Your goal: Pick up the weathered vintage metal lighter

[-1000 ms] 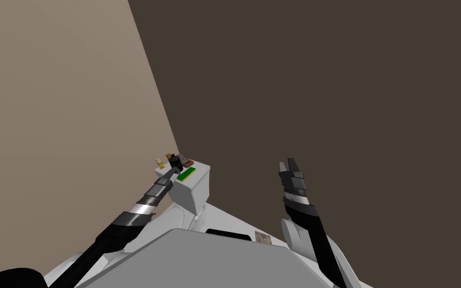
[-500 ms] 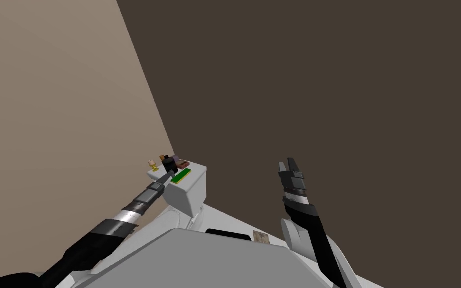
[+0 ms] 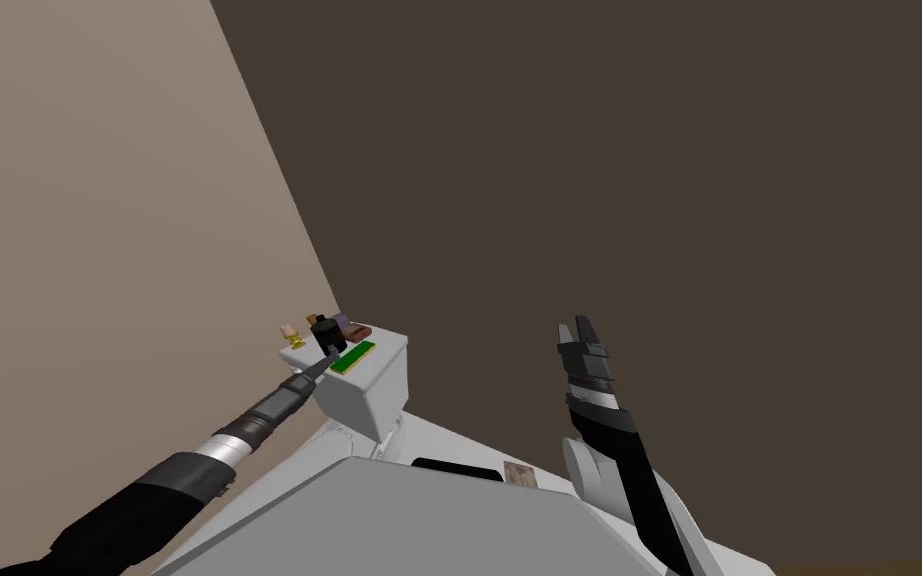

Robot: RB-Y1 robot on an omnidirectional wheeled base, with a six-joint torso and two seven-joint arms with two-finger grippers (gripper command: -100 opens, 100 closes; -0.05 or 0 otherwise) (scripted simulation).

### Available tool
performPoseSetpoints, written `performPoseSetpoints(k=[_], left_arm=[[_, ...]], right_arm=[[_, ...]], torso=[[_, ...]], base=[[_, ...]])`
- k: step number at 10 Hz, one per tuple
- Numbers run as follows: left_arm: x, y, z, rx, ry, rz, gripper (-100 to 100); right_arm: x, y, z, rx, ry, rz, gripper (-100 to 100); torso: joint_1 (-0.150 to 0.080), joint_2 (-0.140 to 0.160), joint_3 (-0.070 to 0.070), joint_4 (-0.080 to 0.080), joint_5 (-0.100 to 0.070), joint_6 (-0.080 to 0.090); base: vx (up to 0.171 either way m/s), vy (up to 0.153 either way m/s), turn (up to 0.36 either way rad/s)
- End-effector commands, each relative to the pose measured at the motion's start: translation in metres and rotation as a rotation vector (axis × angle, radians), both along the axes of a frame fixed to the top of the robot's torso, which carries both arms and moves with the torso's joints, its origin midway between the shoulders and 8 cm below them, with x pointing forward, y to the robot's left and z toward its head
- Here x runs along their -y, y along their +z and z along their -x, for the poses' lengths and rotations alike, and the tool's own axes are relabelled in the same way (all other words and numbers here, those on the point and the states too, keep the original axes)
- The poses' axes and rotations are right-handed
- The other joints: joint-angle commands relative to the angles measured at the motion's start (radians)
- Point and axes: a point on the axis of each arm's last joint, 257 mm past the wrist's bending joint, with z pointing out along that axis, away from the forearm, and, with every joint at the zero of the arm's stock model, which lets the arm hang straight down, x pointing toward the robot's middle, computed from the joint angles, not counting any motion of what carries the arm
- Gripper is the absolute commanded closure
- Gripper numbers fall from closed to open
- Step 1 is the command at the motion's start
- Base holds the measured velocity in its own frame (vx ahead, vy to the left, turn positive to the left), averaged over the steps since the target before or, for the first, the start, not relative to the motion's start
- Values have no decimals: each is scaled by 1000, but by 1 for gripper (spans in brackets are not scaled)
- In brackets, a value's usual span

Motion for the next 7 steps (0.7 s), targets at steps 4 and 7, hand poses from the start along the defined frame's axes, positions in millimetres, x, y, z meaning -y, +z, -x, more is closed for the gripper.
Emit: performPoseSetpoints(k=[4,7], left_arm=[[-26,-20,22,-159,25,-79,-100],[-46,-31,40,-280,39,-145,-100]], right_arm=[[0,0,0,0,0,0,0],[0,0,0,0,0,0,0]], torso=[[1,-1,0,0,0,0],[2,-2,-1,0,1,0]], base=[[30,10,-61],[41,30,-63]])
